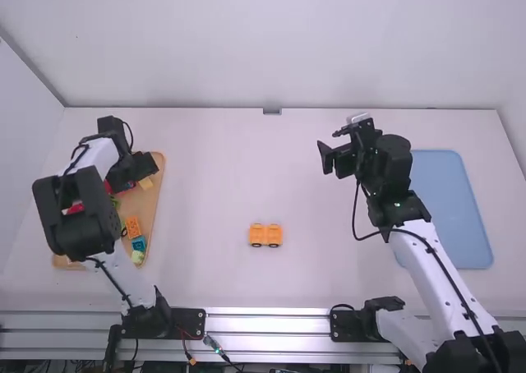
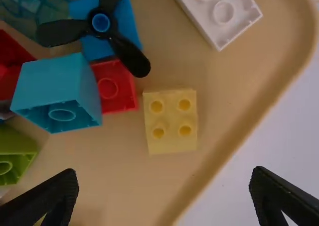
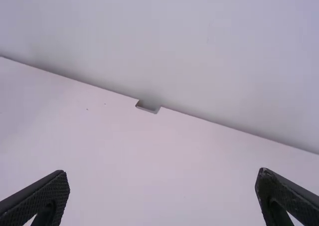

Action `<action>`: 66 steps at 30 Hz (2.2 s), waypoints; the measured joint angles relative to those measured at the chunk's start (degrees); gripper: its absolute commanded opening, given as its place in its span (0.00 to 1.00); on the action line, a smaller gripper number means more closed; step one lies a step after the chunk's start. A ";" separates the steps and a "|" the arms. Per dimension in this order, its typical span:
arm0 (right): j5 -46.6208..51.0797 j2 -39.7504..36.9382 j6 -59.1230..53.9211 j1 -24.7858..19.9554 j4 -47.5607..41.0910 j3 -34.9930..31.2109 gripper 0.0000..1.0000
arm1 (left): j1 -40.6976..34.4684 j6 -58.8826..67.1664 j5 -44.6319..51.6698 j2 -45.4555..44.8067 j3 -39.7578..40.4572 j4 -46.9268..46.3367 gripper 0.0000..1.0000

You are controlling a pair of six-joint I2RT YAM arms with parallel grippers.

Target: Assemble lego blocks to make yellow taxi

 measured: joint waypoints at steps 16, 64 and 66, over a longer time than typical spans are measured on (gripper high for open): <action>0.02 0.00 0.57 0.00 0.02 0.00 0.99 | -0.02 -1.07 -1.01 2.75 -3.43 8.85 0.71; 0.00 0.00 0.79 0.00 0.07 0.00 0.99 | -1.64 4.26 -1.22 2.62 0.24 -0.68 0.02; -0.04 0.00 0.87 0.00 0.07 0.00 0.99 | -2.89 5.27 -1.22 2.08 -0.04 -0.85 0.02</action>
